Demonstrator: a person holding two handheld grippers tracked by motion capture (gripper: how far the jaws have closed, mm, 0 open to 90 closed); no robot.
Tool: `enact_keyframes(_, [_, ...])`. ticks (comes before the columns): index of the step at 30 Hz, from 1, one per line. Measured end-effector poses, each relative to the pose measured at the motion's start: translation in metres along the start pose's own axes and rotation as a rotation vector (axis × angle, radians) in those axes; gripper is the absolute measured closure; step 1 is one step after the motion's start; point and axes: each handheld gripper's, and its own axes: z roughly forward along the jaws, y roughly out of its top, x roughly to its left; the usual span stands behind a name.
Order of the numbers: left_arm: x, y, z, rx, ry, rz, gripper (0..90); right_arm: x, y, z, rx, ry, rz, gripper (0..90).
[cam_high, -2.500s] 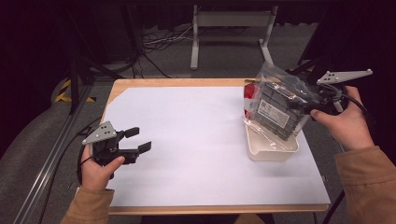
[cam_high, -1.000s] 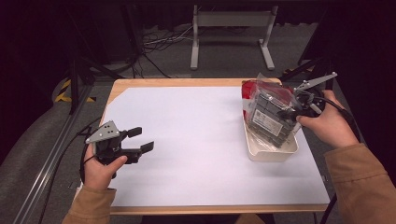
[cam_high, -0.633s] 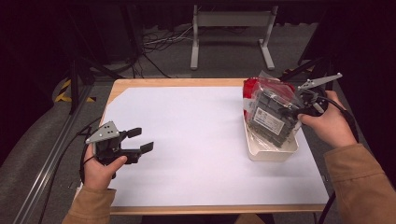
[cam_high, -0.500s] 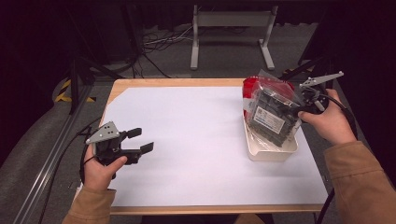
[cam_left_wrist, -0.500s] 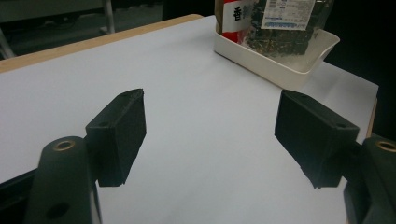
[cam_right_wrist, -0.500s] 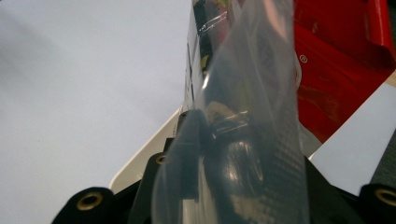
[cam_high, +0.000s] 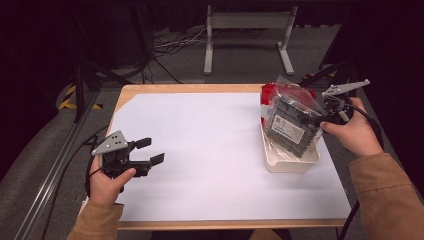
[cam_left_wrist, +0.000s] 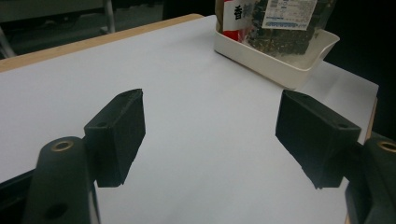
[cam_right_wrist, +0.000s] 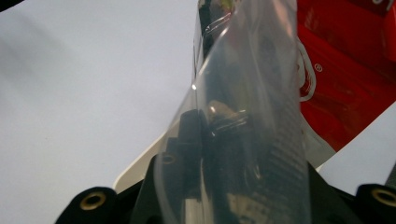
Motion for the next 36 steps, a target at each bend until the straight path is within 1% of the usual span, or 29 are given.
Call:
enact_keyframes(1, [0.0, 0.0, 0.0, -0.007, 0.001, -0.004, 24.6, -0.001, -0.001, -0.002, -0.012, 0.0, 0.006, 71.4])
enact_keyframes(2, [0.0, 0.0, 0.0, -0.007, 0.001, -0.004, 24.5, -0.001, -0.001, -0.002, -0.012, 0.0, 0.006, 71.4])
enact_keyframes(3, [0.001, -0.001, -0.001, -0.007, 0.003, -0.005, 24.4, -0.001, -0.003, -0.006, -0.053, -0.007, 0.013, 60.0])
enact_keyframes(4, [0.001, -0.001, -0.002, -0.008, 0.004, -0.009, 24.2, -0.001, -0.004, -0.008, -0.08, -0.015, 0.017, 52.4])
enact_keyframes(5, [0.001, -0.001, -0.002, -0.008, 0.004, -0.009, 24.1, -0.001, -0.004, -0.008, -0.08, -0.015, 0.017, 52.4])
enact_keyframes(6, [0.001, -0.001, -0.003, -0.005, 0.006, -0.006, 24.1, -0.001, -0.005, -0.011, -0.104, -0.024, 0.011, 49.6])
enact_keyframes(7, [0.001, -0.002, -0.003, -0.004, 0.006, -0.015, 23.9, 0.0, -0.006, -0.015, -0.116, -0.032, 0.0, 45.8])
enact_keyframes(8, [0.001, -0.002, -0.004, -0.005, 0.008, -0.005, 23.8, 0.0, -0.007, -0.018, -0.128, -0.035, -0.003, 41.1])
enact_keyframes(10, [0.001, -0.003, -0.006, -0.007, 0.012, -0.007, 23.7, 0.001, -0.009, -0.023, -0.163, -0.045, -0.007, 32.7])
enact_keyframes(11, [0.001, -0.003, -0.007, -0.005, 0.013, -0.005, 23.5, 0.002, -0.01, -0.027, -0.182, -0.058, -0.012, 30.9])
enact_keyframes(12, [0.0, -0.004, -0.008, -0.004, 0.015, -0.011, 23.1, 0.004, -0.011, -0.035, -0.211, -0.086, -0.023, 28.5])
enact_keyframes(14, [-0.001, -0.005, -0.009, 0.004, 0.017, -0.001, 22.0, 0.006, -0.015, -0.045, -0.256, -0.117, -0.005, 27.3])
enact_keyframes(15, [-0.002, -0.006, -0.01, 0.007, 0.017, -0.001, 21.7, 0.008, -0.016, -0.05, -0.273, -0.127, -0.006, 27.3])
enact_keyframes(16, [-0.002, -0.006, -0.01, 0.007, 0.017, -0.001, 21.0, 0.01, -0.018, -0.056, -0.287, -0.142, -0.02, 26.9])
enact_keyframes(17, [-0.003, -0.008, -0.011, 0.014, 0.016, 0.009, 20.6, 0.013, -0.022, -0.062, -0.295, -0.152, -0.027, 26.6])
enact_keyframes(18, [-0.005, -0.009, -0.012, 0.025, 0.014, 0.011, 20.6, 0.013, -0.022, -0.062, -0.295, -0.152, -0.027, 26.6])
enact_keyframes(20, [-0.008, -0.014, -0.015, 0.043, 0.015, 0.031, 19.4, 0.019, -0.033, -0.071, -0.327, -0.174, -0.026, 25.2])
enact_keyframes(22, [-0.011, -0.02, -0.018, 0.049, 0.017, 0.034, 18.5, 0.028, -0.045, -0.074, -0.345, -0.186, -0.035, 25.2])
enact_keyframes(23, [-0.012, -0.023, -0.019, 0.05, 0.019, 0.042, 18.0, 0.031, -0.051, -0.075, -0.353, -0.19, -0.037, 25.1])
enact_keyframes(26, [-0.013, -0.031, -0.023, 0.047, 0.024, 0.046, 16.8, 0.039, -0.068, -0.075, -0.388, -0.179, -0.019, 24.6])
enact_keyframes(28, [-0.014, -0.036, -0.025, 0.041, 0.026, 0.041, 16.3, 0.045, -0.081, -0.069, -0.4, -0.156, -0.011, 24.4])
enact_keyframes(31, [-0.014, -0.041, -0.027, 0.033, 0.027, 0.039, 15.9, 0.053, -0.1, -0.054, -0.423, -0.13, -0.004, 23.9])
enact_keyframes(32, [-0.014, -0.041, -0.027, 0.033, 0.027, 0.039, 15.8, 0.053, -0.1, -0.054, -0.423, -0.13, -0.004, 23.9])
enact_keyframes(33, [-0.013, -0.042, -0.028, 0.025, 0.03, 0.038, 15.8, 0.054, -0.105, -0.049, -0.436, -0.12, 0.005, 23.9])
enact_keyframes(34, [-0.012, -0.043, -0.029, 0.021, 0.033, 0.033, 15.6, 0.057, -0.116, -0.038, -0.44, -0.102, 0.014, 23.6])
enact_keyframes(36, [-0.011, -0.044, -0.03, 0.017, 0.034, 0.03, 15.5, 0.058, -0.122, -0.031, -0.434, -0.108, 0.019, 23.6])
